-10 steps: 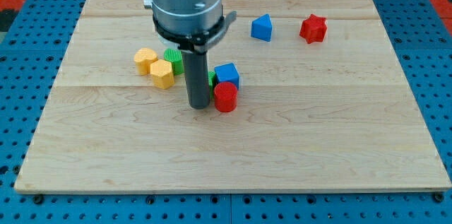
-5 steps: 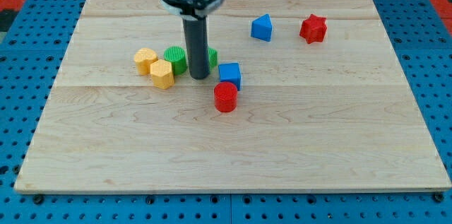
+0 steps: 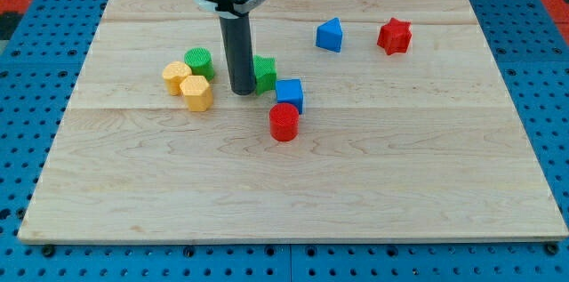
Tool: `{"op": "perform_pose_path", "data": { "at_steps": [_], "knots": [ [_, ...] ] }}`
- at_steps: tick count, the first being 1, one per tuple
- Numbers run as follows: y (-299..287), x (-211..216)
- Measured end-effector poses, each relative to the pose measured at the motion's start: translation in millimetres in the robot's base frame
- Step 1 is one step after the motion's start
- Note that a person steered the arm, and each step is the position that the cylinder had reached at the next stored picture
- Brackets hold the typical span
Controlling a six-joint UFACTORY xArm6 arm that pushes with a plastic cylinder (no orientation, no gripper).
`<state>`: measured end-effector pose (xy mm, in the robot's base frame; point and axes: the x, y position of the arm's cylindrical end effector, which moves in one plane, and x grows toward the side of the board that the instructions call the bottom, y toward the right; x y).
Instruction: Place the green star at the left side of the blue triangle
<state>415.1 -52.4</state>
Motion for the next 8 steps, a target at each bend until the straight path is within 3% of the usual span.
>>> {"op": "perform_pose_path", "data": {
  "at_steps": [2, 5, 8],
  "knots": [
    [23, -1],
    [37, -72],
    [43, -83]
  ]
}}
